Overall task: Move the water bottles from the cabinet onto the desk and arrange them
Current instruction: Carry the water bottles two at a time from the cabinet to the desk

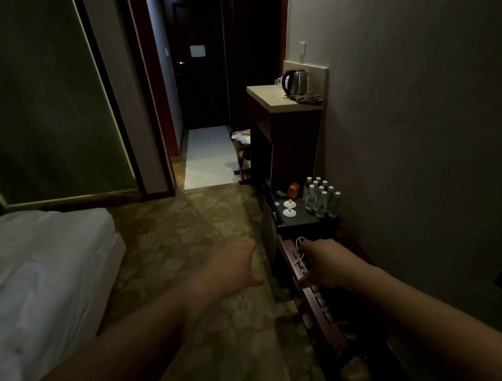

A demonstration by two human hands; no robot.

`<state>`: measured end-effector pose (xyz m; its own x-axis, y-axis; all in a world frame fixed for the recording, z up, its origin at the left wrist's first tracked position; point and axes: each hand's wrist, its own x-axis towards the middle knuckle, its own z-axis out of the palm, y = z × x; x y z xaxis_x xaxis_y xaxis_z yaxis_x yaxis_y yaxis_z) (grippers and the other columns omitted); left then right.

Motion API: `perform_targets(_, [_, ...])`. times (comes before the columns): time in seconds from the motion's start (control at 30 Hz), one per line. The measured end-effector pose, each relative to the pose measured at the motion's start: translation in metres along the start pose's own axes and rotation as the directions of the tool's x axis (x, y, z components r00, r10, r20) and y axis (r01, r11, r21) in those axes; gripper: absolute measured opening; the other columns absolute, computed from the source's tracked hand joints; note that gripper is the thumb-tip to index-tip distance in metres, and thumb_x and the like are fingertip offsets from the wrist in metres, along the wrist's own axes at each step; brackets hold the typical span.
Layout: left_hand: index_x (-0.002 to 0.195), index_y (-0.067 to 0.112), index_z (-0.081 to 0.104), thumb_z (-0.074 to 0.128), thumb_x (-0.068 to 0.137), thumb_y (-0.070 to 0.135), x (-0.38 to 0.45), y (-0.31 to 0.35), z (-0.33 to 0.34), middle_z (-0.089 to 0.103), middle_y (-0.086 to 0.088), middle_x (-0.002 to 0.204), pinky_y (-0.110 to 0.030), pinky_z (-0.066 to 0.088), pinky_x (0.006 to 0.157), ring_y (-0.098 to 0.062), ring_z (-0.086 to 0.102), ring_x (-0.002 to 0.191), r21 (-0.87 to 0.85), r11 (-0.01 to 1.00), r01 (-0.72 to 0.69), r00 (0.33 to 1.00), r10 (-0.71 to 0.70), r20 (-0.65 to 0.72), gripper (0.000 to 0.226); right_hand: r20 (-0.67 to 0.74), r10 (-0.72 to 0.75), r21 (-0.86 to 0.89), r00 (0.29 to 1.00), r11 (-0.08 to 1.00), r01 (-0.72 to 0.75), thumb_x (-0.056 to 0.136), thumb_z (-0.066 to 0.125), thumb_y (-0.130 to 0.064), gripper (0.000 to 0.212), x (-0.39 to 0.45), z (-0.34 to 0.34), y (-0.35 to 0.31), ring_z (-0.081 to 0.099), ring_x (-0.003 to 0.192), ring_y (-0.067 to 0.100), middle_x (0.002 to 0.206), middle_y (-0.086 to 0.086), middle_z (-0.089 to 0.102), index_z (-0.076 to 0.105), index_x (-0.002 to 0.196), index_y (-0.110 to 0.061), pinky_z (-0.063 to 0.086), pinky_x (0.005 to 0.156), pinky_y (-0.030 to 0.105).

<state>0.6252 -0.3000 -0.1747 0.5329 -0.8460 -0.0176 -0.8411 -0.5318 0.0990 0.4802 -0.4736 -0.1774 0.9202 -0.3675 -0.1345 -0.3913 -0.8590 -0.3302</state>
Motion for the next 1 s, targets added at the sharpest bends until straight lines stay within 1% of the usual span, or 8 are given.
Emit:
perform_targets(0.1, [0.126, 0.023, 0.052, 0.070, 0.073, 0.063, 0.063, -0.038, 0.000, 0.060, -0.002, 0.124, -0.039, 0.052, 0.088, -0.024, 0.058, 0.111, 0.013, 0.999, -0.046, 0.999, 0.047, -0.009, 0.069, -0.008, 0.036, -0.016, 0.999, 0.999, -0.036, 0.070, 0.085, -0.039, 0.065, 0.068, -0.003, 0.006, 0.061, 0.097, 0.017, 0.117, -0.002, 0.063, 0.053, 0.126, -0.026, 0.053, 0.078, 0.031])
perform_targets(0.2, [0.125, 0.024, 0.052, 0.071, 0.073, 0.064, 0.131, -0.081, -0.007, 0.060, 0.000, 0.120, -0.035, 0.051, 0.076, -0.021, 0.060, 0.102, -0.006, 0.996, -0.093, 0.994, 0.093, -0.055, 0.068, -0.049, 0.091, -0.011, 0.995, 0.996, -0.091, 0.070, 0.085, -0.041, 0.068, 0.140, -0.010, 0.011, 0.058, 0.094, 0.013, 0.120, -0.003, 0.061, 0.054, 0.127, -0.024, 0.050, 0.075, 0.026])
perform_targets(0.3, [0.126, 0.025, 0.052, 0.072, 0.073, 0.064, 0.198, -0.119, -0.020, 0.060, 0.002, 0.117, -0.034, 0.053, 0.076, -0.018, 0.058, 0.099, -0.020, 0.991, -0.131, 0.989, 0.130, -0.071, 0.069, -0.039, 0.150, 0.083, 0.988, 0.986, -0.146, 0.072, 0.085, -0.036, 0.056, 0.205, -0.016, 0.009, 0.058, 0.080, 0.004, 0.112, -0.006, 0.062, 0.057, 0.119, -0.026, 0.055, 0.070, 0.025])
perform_targets(0.43, [0.125, 0.025, 0.052, 0.071, 0.074, 0.063, 0.282, -0.150, -0.031, 0.060, 0.002, 0.114, -0.033, 0.051, 0.073, -0.018, 0.058, 0.097, 0.030, 0.976, -0.215, 0.974, 0.216, -0.062, 0.067, -0.047, 0.224, 0.128, 0.973, 0.968, -0.217, 0.070, 0.085, -0.035, 0.043, 0.275, -0.020, 0.012, 0.059, 0.085, 0.005, 0.099, -0.012, 0.061, 0.057, 0.103, -0.031, 0.055, 0.073, 0.029])
perform_targets(0.53, [0.120, 0.026, 0.051, 0.069, 0.074, 0.065, 0.337, -0.156, -0.033, 0.060, 0.001, 0.110, -0.031, 0.043, 0.064, -0.018, 0.058, 0.092, 0.103, 0.957, -0.270, 0.961, 0.274, -0.031, 0.063, -0.066, 0.283, 0.168, 0.957, 0.948, -0.269, 0.070, 0.085, -0.037, 0.042, 0.312, -0.031, 0.028, 0.058, 0.084, 0.002, 0.097, -0.013, 0.061, 0.057, 0.100, -0.031, 0.052, 0.069, 0.022])
perform_targets(0.7, [0.119, 0.026, 0.050, 0.069, 0.074, 0.065, 0.434, -0.153, -0.021, 0.058, 0.003, 0.107, -0.029, 0.042, 0.058, -0.014, 0.050, 0.081, 0.112, 0.928, -0.354, 0.933, 0.358, -0.017, 0.062, -0.103, 0.394, 0.118, 0.913, 0.917, -0.382, 0.069, 0.083, -0.043, 0.062, 0.371, -0.055, 0.074, 0.057, 0.098, 0.013, 0.115, -0.003, 0.060, 0.055, 0.121, -0.024, 0.054, 0.083, 0.031])
perform_targets(0.87, [0.124, 0.027, 0.051, 0.071, 0.072, 0.065, 0.543, -0.142, -0.006, 0.057, 0.004, 0.108, -0.035, 0.055, 0.074, -0.015, 0.056, 0.092, 0.061, 0.912, -0.405, 0.913, 0.407, -0.029, 0.067, -0.113, 0.453, 0.102, 0.884, 0.891, -0.443, 0.068, 0.081, -0.046, 0.061, 0.434, -0.078, 0.133, 0.056, 0.097, 0.015, 0.113, -0.002, 0.061, 0.057, 0.119, -0.022, 0.049, 0.079, 0.027])
perform_targets(1.0, [0.123, 0.028, 0.051, 0.070, 0.070, 0.068, 0.642, -0.127, -0.006, 0.057, 0.005, 0.107, -0.036, 0.055, 0.073, -0.015, 0.055, 0.093, 0.068, 0.891, -0.448, 0.891, 0.452, -0.044, 0.069, -0.150, 0.517, 0.128, 0.843, 0.855, -0.502, 0.064, 0.081, -0.044, 0.055, 0.489, -0.107, 0.191, 0.059, 0.090, 0.013, 0.101, -0.003, 0.064, 0.059, 0.109, -0.023, 0.054, 0.077, 0.031])
